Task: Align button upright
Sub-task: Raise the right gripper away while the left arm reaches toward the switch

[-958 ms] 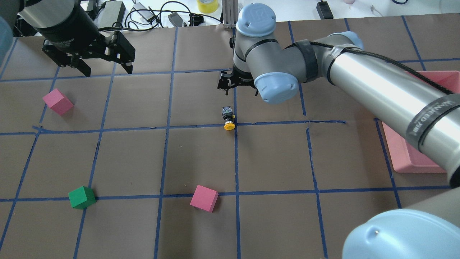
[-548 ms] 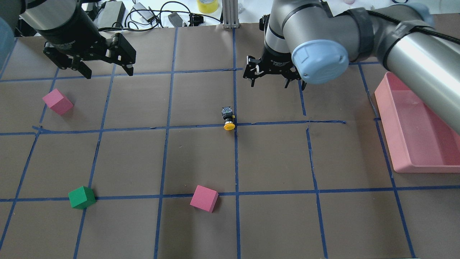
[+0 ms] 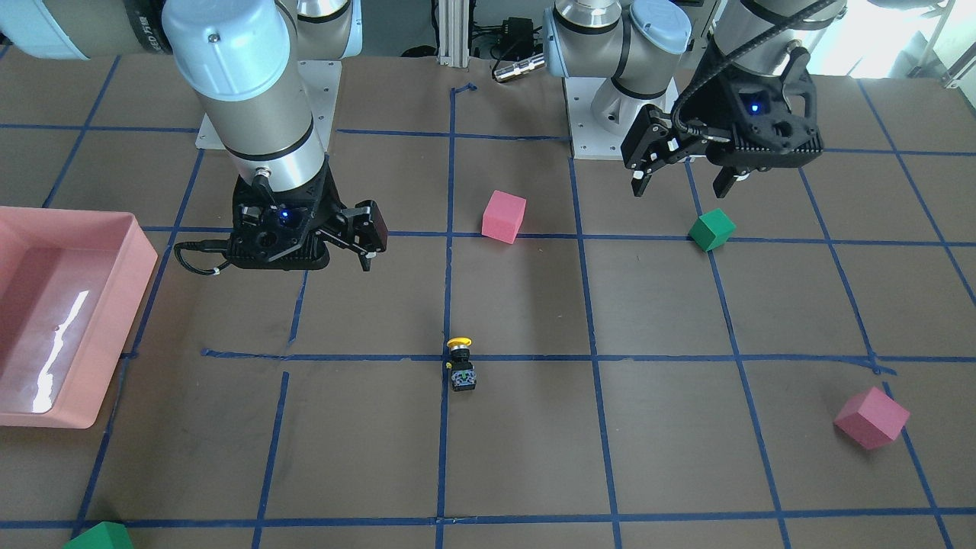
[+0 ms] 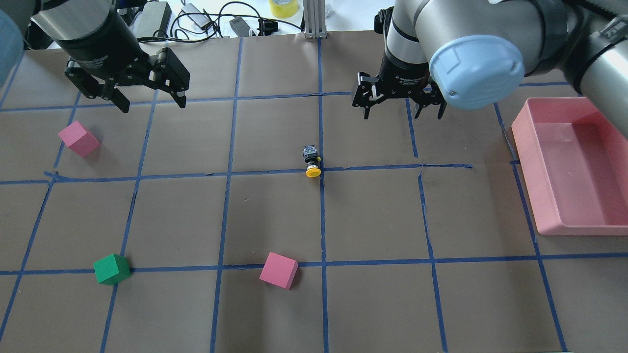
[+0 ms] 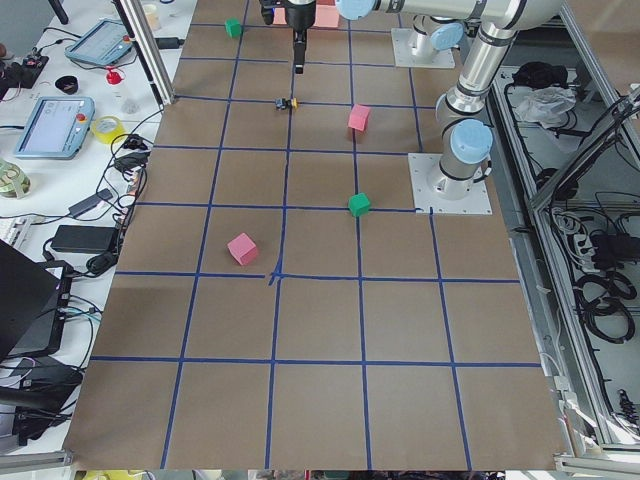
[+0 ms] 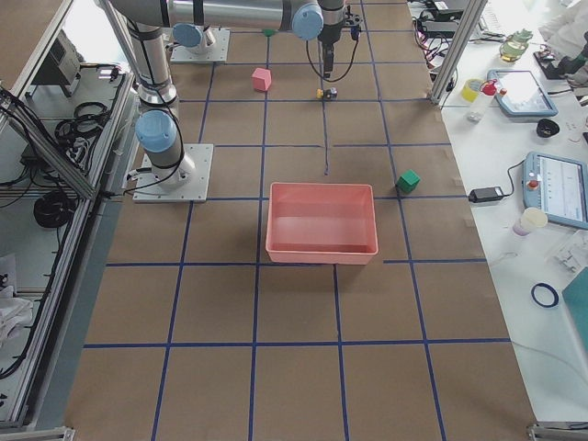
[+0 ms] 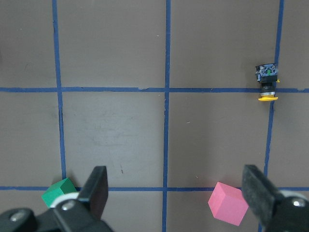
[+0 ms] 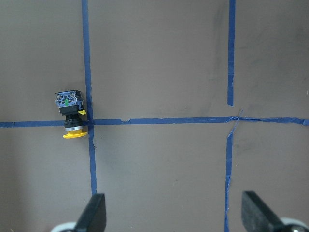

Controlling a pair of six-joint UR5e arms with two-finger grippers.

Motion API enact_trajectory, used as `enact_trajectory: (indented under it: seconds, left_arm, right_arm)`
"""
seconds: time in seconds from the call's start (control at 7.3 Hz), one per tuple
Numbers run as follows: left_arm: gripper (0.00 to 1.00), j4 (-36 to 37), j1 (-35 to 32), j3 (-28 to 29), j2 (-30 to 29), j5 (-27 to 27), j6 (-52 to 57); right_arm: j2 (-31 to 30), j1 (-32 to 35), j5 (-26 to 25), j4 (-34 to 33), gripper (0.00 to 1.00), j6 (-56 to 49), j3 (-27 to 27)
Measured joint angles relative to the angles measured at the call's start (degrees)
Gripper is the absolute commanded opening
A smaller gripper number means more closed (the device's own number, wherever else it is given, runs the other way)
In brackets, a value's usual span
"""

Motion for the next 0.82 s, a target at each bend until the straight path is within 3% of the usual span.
enact_trajectory:
  seconds: [0.27, 0.82]
  left_arm:
    - [1.00, 1.46, -1.14, -1.79, -3.38, -0.09, -2.03]
    - [1.00, 20.77, -8.41, -11.24, -10.20, 0.36, -10.55]
  right_arm:
    - [-1.71, -0.54, -3.66, 1.09, 1.00, -0.34, -0.11]
    - [-5.07, -0.69, -3.69, 3.12, 1.00, -0.24, 0.08]
